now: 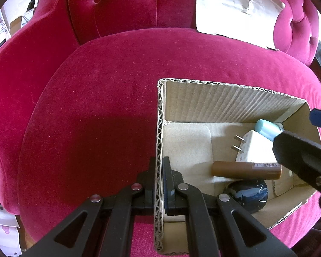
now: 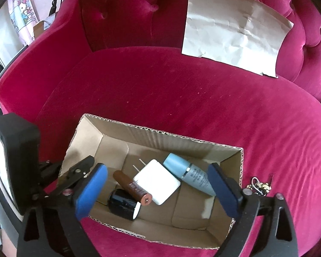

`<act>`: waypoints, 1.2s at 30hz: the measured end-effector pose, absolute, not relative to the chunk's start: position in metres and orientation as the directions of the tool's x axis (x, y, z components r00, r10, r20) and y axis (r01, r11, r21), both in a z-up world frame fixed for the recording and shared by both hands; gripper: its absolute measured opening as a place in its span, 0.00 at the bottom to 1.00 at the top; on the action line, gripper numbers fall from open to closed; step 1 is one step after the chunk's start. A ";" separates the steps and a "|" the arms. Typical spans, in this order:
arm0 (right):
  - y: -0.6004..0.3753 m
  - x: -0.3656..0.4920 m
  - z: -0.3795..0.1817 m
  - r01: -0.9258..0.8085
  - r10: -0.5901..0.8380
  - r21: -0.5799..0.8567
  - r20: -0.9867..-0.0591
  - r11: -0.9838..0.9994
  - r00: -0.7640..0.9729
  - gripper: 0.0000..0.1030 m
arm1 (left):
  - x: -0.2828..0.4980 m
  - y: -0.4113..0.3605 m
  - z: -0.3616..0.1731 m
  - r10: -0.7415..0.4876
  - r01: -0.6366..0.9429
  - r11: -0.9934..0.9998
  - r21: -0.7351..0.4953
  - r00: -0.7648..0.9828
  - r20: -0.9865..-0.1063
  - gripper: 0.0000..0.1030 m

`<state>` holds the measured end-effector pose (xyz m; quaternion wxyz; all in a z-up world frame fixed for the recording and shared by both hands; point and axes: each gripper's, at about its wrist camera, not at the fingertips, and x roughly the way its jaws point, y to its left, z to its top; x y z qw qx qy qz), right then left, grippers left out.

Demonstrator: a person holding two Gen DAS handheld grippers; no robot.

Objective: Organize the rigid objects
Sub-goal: 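Lower the lipstick tube into the box and open the right tool, then move the right tool back to the blue key fob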

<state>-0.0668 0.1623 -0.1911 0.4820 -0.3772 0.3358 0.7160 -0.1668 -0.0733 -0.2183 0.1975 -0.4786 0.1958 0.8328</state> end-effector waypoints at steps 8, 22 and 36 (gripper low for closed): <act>0.160 -0.053 -0.183 -0.950 0.459 0.101 -0.857 -0.297 -0.235 1.00 | -0.171 -0.068 -0.220 0.141 -0.516 -0.846 0.136 -0.462 -0.876 0.04; 0.153 -0.008 -0.164 -0.975 0.524 0.066 -0.835 -0.211 -0.170 1.00 | -0.168 -0.073 -0.218 0.142 -0.517 -0.845 0.137 -0.464 -0.874 0.04; 0.148 0.049 -0.162 -0.994 0.547 0.039 -0.832 -0.101 -0.088 1.00 | -0.168 -0.074 -0.218 0.139 -0.516 -0.845 0.142 -0.467 -0.873 0.04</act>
